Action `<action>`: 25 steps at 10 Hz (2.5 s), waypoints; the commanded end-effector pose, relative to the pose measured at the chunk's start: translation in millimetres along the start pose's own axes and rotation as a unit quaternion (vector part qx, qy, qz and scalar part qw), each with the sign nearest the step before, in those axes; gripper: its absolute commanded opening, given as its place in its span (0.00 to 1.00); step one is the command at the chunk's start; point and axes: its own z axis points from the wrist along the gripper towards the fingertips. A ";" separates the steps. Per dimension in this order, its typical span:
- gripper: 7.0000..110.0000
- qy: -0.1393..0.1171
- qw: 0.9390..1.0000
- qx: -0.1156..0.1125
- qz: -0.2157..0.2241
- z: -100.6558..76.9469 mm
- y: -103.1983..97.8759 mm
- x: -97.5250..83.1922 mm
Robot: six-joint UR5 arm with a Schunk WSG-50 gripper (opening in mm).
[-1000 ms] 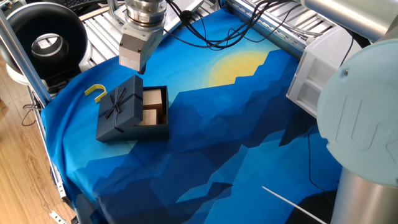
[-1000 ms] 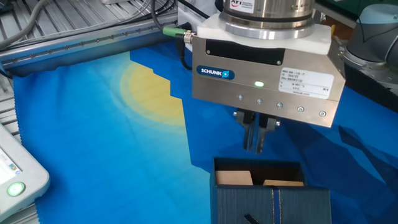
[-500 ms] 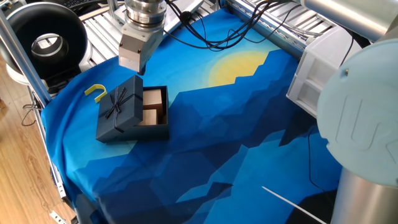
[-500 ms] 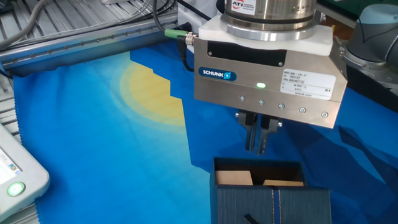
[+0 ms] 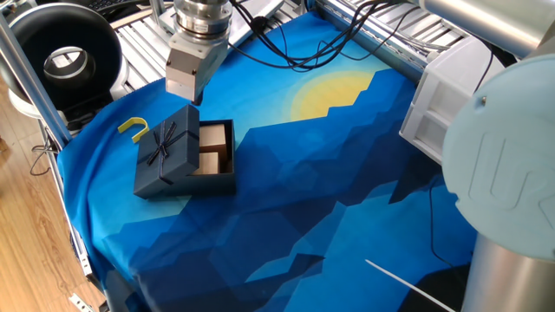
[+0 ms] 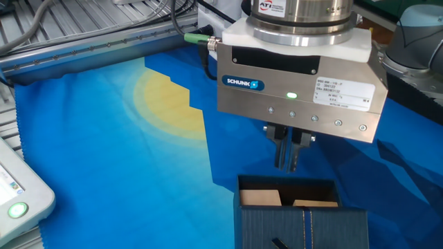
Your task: Slide the outer casing onto the gift box
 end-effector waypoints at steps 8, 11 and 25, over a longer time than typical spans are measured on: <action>0.00 0.000 1.000 -0.012 -0.003 2.3 8.8 1.5; 0.00 -0.008 1.000 -0.010 -0.009 1.8 8.4 -2.6; 0.00 -0.002 0.999 -0.037 -0.022 -9.2 26.0 -0.2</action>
